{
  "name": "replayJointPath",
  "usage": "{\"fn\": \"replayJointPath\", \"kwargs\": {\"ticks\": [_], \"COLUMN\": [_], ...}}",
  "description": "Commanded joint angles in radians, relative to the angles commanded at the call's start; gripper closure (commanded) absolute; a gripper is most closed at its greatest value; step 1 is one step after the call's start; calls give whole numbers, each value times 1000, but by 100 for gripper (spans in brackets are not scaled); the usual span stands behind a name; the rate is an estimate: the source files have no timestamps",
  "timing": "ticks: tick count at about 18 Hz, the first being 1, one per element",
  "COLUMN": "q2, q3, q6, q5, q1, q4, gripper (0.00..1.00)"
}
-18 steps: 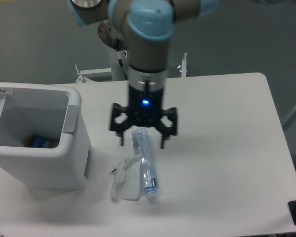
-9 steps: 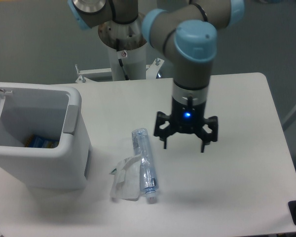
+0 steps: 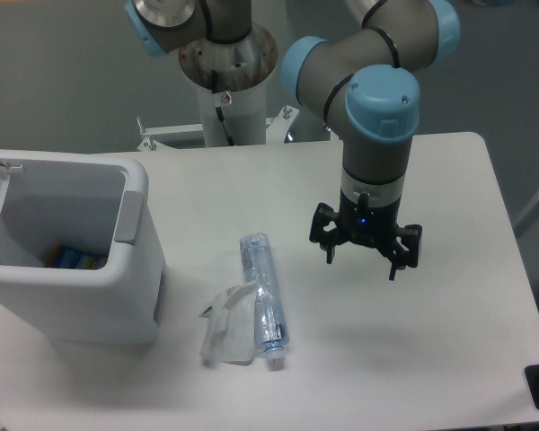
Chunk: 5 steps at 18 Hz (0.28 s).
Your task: Open the trash can
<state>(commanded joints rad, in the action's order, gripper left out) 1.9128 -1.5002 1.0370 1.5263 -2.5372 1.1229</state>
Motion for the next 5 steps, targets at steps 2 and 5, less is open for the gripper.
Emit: {"fn": "replayJointPath", "kwargs": {"ticks": [2,5], "q2": [3,3], "q3": [-2,-8], "q6": [0,0], "q5": [8,20], "q1": [0,2], "q4": [-2,-5], "gripper": [0,0]}}
